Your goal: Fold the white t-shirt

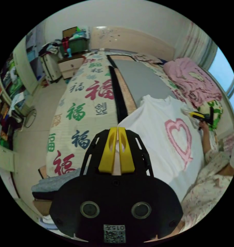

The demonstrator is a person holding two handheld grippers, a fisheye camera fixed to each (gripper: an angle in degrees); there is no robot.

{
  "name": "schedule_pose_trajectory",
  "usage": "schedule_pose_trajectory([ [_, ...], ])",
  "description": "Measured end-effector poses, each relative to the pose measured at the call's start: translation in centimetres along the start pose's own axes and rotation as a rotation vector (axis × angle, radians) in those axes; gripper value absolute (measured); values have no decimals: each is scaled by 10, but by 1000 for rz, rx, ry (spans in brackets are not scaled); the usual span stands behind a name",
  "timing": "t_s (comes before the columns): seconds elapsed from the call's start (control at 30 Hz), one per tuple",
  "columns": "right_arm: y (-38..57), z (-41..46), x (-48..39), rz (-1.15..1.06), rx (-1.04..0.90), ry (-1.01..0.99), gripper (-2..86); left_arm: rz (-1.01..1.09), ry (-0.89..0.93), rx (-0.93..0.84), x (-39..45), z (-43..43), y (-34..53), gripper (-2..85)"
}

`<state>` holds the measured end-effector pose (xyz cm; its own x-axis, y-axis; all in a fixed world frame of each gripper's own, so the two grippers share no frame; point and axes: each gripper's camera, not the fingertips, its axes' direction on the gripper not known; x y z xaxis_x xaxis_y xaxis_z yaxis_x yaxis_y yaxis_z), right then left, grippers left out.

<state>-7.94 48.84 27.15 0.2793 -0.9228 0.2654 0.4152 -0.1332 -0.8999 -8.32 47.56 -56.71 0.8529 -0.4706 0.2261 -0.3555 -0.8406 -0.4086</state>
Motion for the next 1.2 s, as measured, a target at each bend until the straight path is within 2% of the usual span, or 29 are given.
schedule_pose_trajectory([
  [0.13,13,-54,80,269,171,163,2,-94,-219,8,0,16,-19,-8],
  [0.23,12,-49,112,345,93,300,2,-105,-283,-21,6,46,-37,-6],
  [0.33,3,-33,135,390,-11,280,2,-85,-380,-169,15,89,-52,-5],
  [0.5,-13,-40,130,353,-91,367,3,-34,-471,-307,37,126,-57,-2],
  [0.57,-19,-41,128,305,-204,384,5,-13,-500,-318,44,123,-58,-1],
  [0.73,-18,-76,127,259,-296,373,33,-16,-501,-341,53,112,-61,9],
  [0.8,-12,-109,134,325,-188,406,53,-41,-476,-286,53,92,-60,19],
  [0.87,-4,-147,143,377,8,253,85,-62,-456,-204,58,68,-58,29],
  [0.93,-6,-153,145,368,34,140,129,-64,-413,-119,69,45,-52,44],
  [1.07,-15,-134,137,325,-172,215,140,-51,-259,-88,86,21,-34,77],
  [1.2,-8,-181,127,299,-121,200,133,-47,-156,-142,90,14,-10,93],
])
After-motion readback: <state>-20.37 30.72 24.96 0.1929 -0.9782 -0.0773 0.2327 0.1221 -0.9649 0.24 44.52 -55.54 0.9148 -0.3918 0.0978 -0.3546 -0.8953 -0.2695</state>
